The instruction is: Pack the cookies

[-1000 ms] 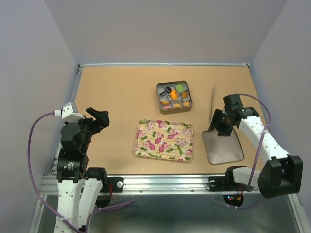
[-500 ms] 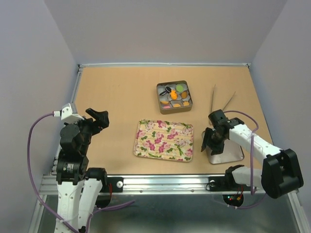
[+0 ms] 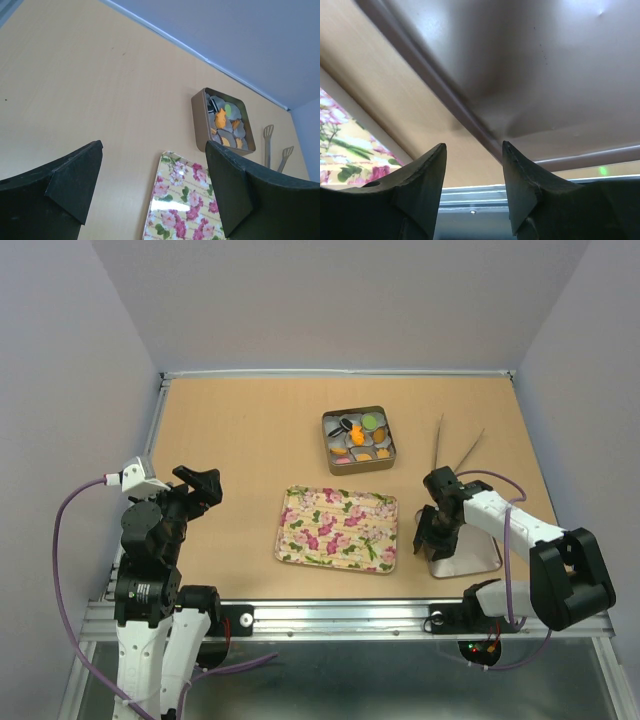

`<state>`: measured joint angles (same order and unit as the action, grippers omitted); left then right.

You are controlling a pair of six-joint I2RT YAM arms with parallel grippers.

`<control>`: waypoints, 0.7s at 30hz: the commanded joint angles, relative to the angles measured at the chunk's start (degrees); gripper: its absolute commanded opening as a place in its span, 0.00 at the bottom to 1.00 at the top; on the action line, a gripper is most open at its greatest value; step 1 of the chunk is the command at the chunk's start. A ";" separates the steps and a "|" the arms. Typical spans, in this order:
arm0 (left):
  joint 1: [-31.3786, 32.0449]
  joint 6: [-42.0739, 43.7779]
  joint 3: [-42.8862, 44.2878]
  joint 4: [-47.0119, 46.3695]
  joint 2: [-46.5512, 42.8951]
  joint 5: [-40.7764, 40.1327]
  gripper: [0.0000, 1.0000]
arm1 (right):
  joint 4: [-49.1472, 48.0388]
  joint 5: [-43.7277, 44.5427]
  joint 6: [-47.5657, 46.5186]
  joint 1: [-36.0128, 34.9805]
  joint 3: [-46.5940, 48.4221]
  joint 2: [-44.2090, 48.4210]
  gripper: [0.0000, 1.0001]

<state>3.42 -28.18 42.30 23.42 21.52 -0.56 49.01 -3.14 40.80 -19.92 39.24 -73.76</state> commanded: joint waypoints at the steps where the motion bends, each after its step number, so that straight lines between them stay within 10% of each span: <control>1: 0.45 -0.12 -0.47 -1.62 -1.13 -1.11 0.95 | -1.38 4.44 1.48 -0.56 1.53 -1.74 0.54; 11: 0.53 -0.38 -0.47 -1.54 -1.65 -1.73 0.95 | -3.49 6.74 -1.24 -0.56 5.49 -9.82 0.46; 16: 0.53 -0.29 -0.64 -1.97 -1.65 -1.73 0.95 | -3.57 5.34 -2.83 -0.82 5.76 -9.65 0.12; 21: 0.53 -0.12 -0.73 -2.50 -1.57 -1.73 0.95 | -2.18 3.49 -2.92 -1.78 6.28 -7.46 0.01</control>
<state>3.75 -28.56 42.26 23.35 20.43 -1.78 48.56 1.02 38.37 -20.75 43.68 -83.09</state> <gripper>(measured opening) 0.953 0.020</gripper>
